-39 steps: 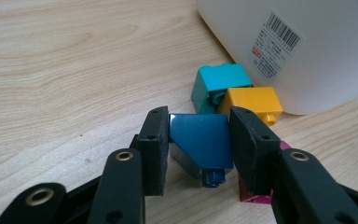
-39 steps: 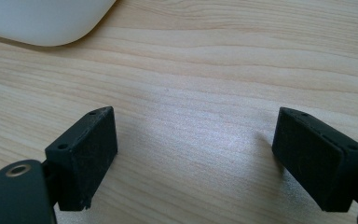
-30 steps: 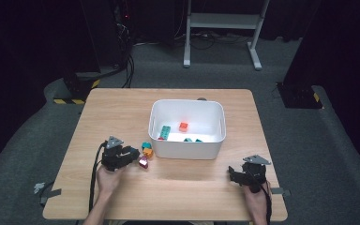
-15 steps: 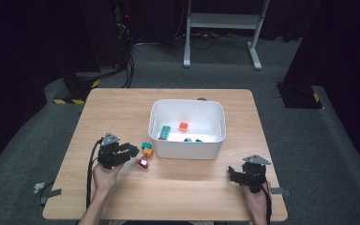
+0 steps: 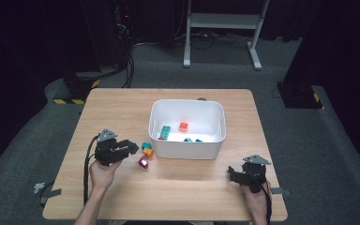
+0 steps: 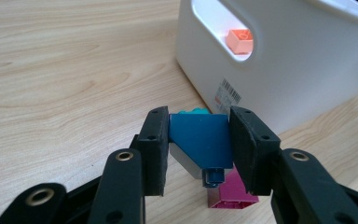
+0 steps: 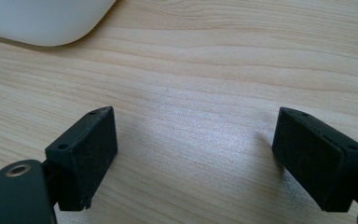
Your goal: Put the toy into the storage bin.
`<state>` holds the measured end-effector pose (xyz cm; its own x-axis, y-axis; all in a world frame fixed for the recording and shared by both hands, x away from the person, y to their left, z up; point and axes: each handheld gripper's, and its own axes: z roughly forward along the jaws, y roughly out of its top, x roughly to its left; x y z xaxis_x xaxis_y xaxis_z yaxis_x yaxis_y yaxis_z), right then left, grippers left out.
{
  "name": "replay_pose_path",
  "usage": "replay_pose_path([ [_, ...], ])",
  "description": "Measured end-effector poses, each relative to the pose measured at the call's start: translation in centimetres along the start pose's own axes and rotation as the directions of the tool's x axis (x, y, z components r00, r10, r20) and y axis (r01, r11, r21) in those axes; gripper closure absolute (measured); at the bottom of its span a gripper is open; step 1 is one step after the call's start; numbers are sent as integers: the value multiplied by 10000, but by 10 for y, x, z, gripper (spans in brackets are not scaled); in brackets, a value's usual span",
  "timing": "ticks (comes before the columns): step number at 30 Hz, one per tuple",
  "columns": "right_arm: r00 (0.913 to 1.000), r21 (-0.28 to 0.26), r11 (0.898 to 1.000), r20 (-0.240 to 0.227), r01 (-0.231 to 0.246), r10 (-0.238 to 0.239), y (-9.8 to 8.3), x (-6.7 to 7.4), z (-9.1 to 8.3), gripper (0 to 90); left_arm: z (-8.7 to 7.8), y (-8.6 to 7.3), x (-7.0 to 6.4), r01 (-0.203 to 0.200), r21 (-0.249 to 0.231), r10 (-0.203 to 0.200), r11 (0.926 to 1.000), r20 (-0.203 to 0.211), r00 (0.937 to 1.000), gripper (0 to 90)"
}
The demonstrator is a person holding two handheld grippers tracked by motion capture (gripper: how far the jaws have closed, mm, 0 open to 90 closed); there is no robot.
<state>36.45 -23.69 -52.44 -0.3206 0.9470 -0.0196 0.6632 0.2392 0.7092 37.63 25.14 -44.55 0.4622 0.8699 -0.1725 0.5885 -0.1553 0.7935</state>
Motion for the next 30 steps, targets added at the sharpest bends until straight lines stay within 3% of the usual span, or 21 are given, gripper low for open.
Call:
replay_pose_path([
  [9, 10000, 2, 10000, 1, -1, 1, 0, 0, 0, 137, -10, 11, 1, 4, -79, -2, 10000, 262, 9997, 589],
  [14, 10000, 1, 10000, 2, 2, -2, 0, 0, 0, 137, -15, 22, -1, -288, 21, 287, 9996, 365, 9989, 589],
  [30, 10000, -1, 10000, 1, 1, -1, 0, 0, 0, 137, -26, 56, -12, -671, -134, 681, 9977, 981, 9928, 589],
])
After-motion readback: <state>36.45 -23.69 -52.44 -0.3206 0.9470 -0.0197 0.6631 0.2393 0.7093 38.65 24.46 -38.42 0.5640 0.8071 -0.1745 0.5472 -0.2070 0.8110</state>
